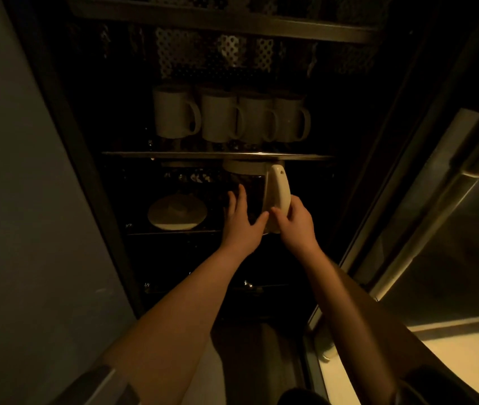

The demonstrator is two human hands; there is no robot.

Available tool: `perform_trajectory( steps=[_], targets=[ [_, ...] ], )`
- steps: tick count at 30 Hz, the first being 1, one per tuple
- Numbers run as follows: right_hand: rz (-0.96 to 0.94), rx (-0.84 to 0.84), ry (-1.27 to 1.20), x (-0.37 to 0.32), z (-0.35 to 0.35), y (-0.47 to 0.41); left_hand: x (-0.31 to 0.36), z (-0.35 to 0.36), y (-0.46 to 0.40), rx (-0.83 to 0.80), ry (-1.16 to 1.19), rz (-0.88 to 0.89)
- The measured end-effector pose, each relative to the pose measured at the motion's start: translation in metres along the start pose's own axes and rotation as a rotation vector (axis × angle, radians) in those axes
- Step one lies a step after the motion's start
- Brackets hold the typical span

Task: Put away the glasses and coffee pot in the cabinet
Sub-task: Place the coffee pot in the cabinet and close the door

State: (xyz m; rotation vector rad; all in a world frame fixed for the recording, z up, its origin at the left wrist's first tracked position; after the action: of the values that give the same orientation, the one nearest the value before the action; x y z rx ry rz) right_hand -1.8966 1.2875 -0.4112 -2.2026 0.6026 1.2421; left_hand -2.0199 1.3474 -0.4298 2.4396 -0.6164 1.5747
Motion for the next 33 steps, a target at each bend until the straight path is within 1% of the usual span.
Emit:
perform_trajectory(
  steps=[12,15,18,22,25,29,31,33],
  targets=[
    [-0.019,-0.034,-0.052,0.021,0.013,-0.04,-0.02,0.007,-0.018,-0.063,-0.092,0.051],
    [-0.033,-0.072,-0.056,0.027,0.013,-0.052,-0.02,0.011,-0.021,-0.073,-0.122,0.053],
    [0.005,-0.132,-0.04,0.04,0.015,-0.062,-0.022,0.015,-0.024,-0.086,-0.102,0.034],
    [0.104,-0.168,-0.096,0.051,0.016,-0.066,-0.024,0.02,-0.024,-0.114,-0.087,0.052],
    [0.115,-0.183,-0.018,0.055,0.014,-0.065,-0.028,0.023,-0.023,-0.142,-0.108,0.07],
    [0.14,-0.119,0.112,0.059,0.008,-0.064,-0.032,0.023,-0.022,-0.149,-0.177,0.122],
    [0.105,-0.093,0.188,0.054,0.005,-0.06,-0.032,0.019,-0.02,-0.114,-0.229,0.164],
    [-0.001,-0.028,0.217,0.044,0.001,-0.047,-0.031,0.013,-0.018,-0.054,-0.335,0.204]
  ],
)
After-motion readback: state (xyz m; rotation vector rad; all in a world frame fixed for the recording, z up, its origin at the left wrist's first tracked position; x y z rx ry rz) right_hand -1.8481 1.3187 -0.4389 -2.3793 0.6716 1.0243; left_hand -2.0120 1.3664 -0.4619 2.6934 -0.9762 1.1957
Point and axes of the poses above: each hand's wrist, its own y-axis away from the middle knuckle, its own z-axis out of the palm, x = y × z, the point moved 8 cm from there along -y, towards the middle knuckle, and after that the axes turned 2 degrees about z, right-handed, at the moved point
